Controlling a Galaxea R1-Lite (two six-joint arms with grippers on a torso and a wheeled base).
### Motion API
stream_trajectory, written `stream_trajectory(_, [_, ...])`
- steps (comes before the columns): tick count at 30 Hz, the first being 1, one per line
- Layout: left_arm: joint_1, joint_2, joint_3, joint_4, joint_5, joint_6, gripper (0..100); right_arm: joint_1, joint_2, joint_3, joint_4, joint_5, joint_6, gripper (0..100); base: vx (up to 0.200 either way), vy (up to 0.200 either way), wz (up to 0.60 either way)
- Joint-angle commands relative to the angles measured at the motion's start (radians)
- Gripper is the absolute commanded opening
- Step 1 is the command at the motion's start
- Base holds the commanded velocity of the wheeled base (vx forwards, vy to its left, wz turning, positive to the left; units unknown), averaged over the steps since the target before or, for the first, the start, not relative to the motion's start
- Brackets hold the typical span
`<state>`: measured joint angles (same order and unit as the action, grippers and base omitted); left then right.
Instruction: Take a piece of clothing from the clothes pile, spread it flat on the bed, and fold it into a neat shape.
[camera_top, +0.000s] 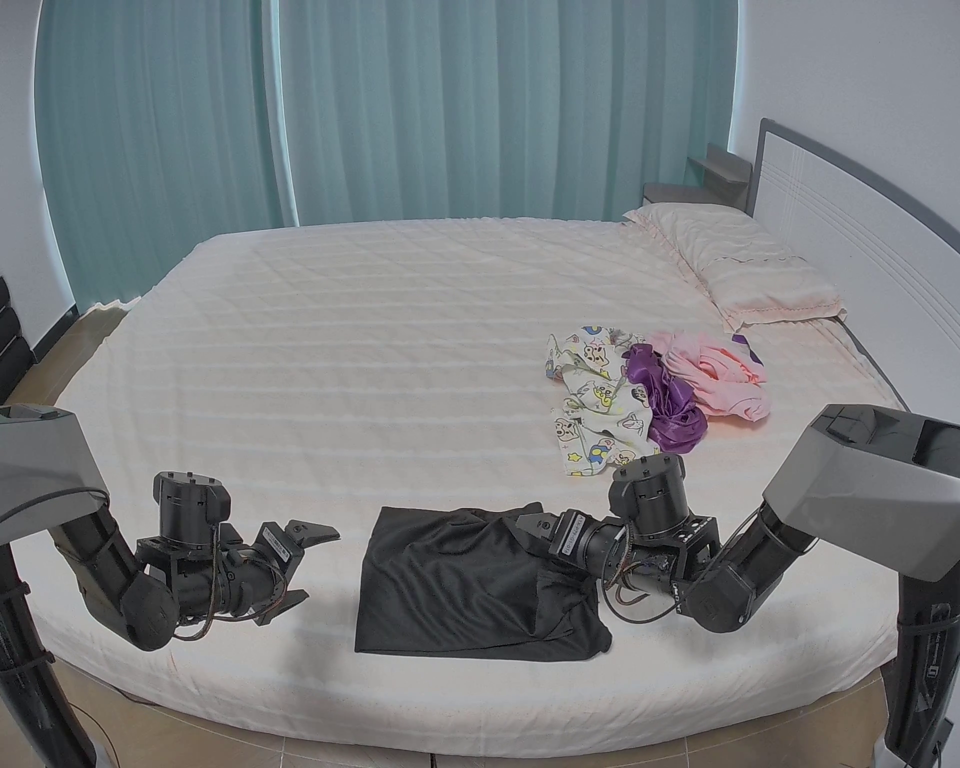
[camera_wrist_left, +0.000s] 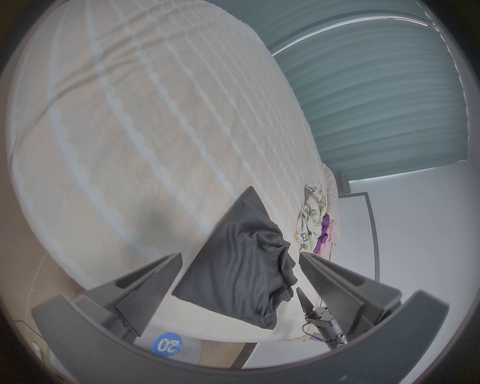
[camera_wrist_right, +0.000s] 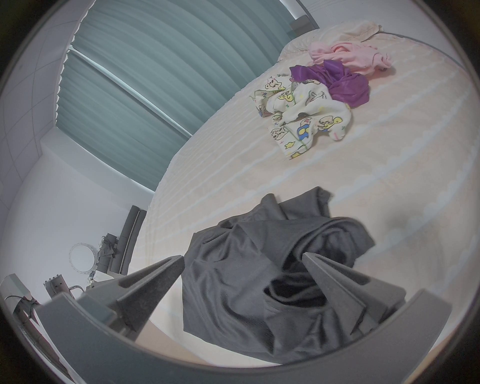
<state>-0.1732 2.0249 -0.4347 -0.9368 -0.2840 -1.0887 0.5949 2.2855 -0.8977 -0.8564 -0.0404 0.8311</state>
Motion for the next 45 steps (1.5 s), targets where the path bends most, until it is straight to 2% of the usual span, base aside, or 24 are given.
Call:
stream_trajectory(1, [-0.002,0.032,0.04,-0.056,0.0,0.0,100,0.005,0.04,-0.015,0.0,0.001,0.011,100,0.0,0.0,0.0])
stream_trajectory(5, [-0.003,0.063,0.067,-0.129,0.002,0.001,100,0.0,0.057,-0.015,-0.001,-0.004,0.013,100,0.0,0.0,0.0])
stream_trajectory(16, [-0.003,0.066,0.073,-0.132,0.002,0.001,100,-0.018,0.061,-0.007,0.008,-0.01,0.013,100,0.0,0.0,0.0])
stream_trajectory(19, [-0.003,0.066,0.074,-0.137,0.002,0.001,100,-0.02,0.072,-0.021,0.051,-0.01,0.013,100,0.0,0.0,0.0])
stream_trajectory(20, [-0.003,0.067,0.074,-0.137,0.003,0.001,100,-0.02,0.074,-0.027,0.054,-0.01,0.013,0,0.0,0.0,0.0])
stream_trajectory(24, [-0.003,0.069,0.074,-0.137,0.003,0.001,100,-0.023,0.083,-0.055,0.062,-0.012,0.013,0,0.0,0.0,0.0])
stream_trajectory(34, [-0.005,0.072,0.073,-0.137,0.008,0.003,100,-0.136,0.097,-0.17,0.154,-0.01,0.014,0,0.0,0.0,0.0])
stream_trajectory(40, [-0.005,0.072,0.073,-0.137,0.008,0.001,100,-0.179,0.158,-0.224,0.154,-0.01,0.023,0,0.0,0.0,0.0])
stream_trajectory(45, [-0.005,0.074,0.073,-0.137,0.008,0.003,100,-0.182,0.203,-0.254,0.152,-0.01,0.033,0,0.0,0.0,0.0])
